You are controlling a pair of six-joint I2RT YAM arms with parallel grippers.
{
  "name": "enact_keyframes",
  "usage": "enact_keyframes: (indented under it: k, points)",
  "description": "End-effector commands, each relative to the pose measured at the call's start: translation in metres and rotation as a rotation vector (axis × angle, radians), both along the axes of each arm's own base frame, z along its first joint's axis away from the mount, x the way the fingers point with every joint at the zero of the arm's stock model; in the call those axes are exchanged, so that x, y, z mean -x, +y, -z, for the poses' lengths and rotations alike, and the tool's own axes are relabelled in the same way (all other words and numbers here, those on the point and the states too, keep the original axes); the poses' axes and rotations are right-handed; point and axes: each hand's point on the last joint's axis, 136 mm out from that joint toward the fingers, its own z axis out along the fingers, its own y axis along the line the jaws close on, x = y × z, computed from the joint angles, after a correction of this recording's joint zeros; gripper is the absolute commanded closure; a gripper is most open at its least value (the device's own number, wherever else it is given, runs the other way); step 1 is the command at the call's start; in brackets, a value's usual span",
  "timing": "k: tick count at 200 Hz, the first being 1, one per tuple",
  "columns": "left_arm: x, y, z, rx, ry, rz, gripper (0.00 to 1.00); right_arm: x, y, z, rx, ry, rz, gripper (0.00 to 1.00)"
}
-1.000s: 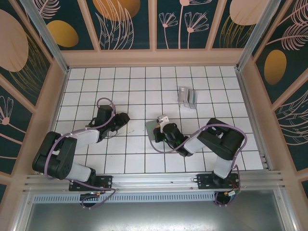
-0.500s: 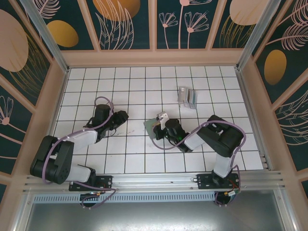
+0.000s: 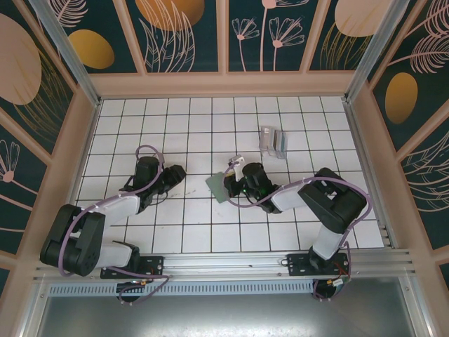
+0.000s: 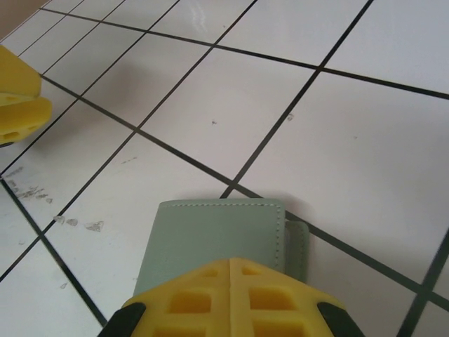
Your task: Put the credit cards into the card holder
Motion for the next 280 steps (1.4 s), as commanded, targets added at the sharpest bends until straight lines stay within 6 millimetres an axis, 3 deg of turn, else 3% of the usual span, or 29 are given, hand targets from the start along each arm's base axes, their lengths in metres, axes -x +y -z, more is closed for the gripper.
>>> enact_keyframes:
  k: [1,71,136,195,280]
  points:
    - [-0.002,0.002,-0.008,0.01,-0.036,-0.009,0.57,0.007,0.009,-0.004,-0.034,0.038,-0.052,1.0]
    - [0.002,-0.012,-0.004,0.044,-0.054,0.055,0.59,0.007,0.019,0.009,-0.051,0.117,-0.076,1.0]
    - [0.013,-0.008,0.011,0.056,-0.033,0.035,0.59,0.01,0.017,0.019,-0.037,0.146,-0.069,1.0]
    - [0.014,-0.007,0.011,0.047,-0.033,0.035,0.59,-0.002,0.016,-0.002,-0.063,0.096,-0.026,1.0]
    - [0.015,-0.004,0.016,0.028,-0.017,0.027,0.59,-0.012,0.019,-0.001,-0.049,0.09,-0.004,1.0]
